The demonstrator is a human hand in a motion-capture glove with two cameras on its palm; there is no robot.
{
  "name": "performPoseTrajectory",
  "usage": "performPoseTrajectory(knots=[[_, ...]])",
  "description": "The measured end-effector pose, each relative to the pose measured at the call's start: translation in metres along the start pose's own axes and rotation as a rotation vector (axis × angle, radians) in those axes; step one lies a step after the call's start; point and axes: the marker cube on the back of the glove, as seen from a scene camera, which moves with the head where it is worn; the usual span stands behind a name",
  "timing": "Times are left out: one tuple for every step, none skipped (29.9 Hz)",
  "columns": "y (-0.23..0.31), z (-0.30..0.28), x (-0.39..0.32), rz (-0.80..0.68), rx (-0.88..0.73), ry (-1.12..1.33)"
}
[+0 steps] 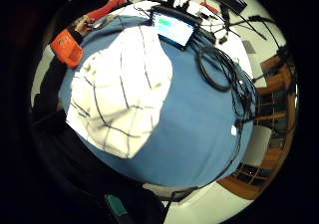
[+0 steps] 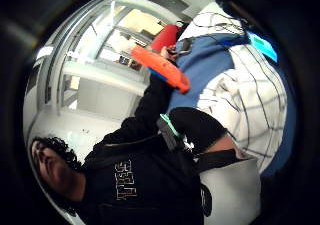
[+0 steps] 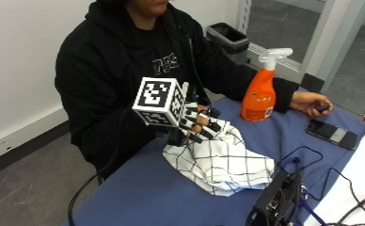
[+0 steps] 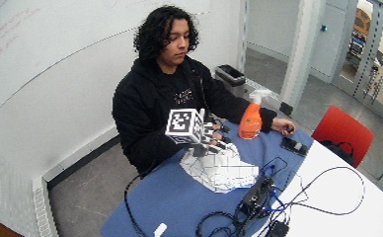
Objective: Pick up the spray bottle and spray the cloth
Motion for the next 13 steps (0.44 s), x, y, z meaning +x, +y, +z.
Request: performPoseTrajectory(knots=[[0.007,0.000,0.005,0.017,-0.009,0.025],[0.014,0.000,0.010,0.032,-0.018,0.051],[0.020,0.001,0.014,0.046,-0.027,0.076],[0.026,0.001,0.017,0.058,-0.036,0.097],[0.030,0.003,0.019,0.068,-0.043,0.114],[0.034,0.004,0.021,0.075,-0.050,0.126],[0.038,0.006,0.023,0.081,-0.056,0.134],[0.040,0.008,0.024,0.084,-0.062,0.138],[0.042,0.009,0.025,0.085,-0.069,0.139],[0.044,0.009,0.027,0.086,-0.076,0.139],[0.045,0.009,0.028,0.085,-0.082,0.138],[0.045,0.008,0.029,0.085,-0.087,0.138],[0.046,0.008,0.029,0.085,-0.089,0.138]])
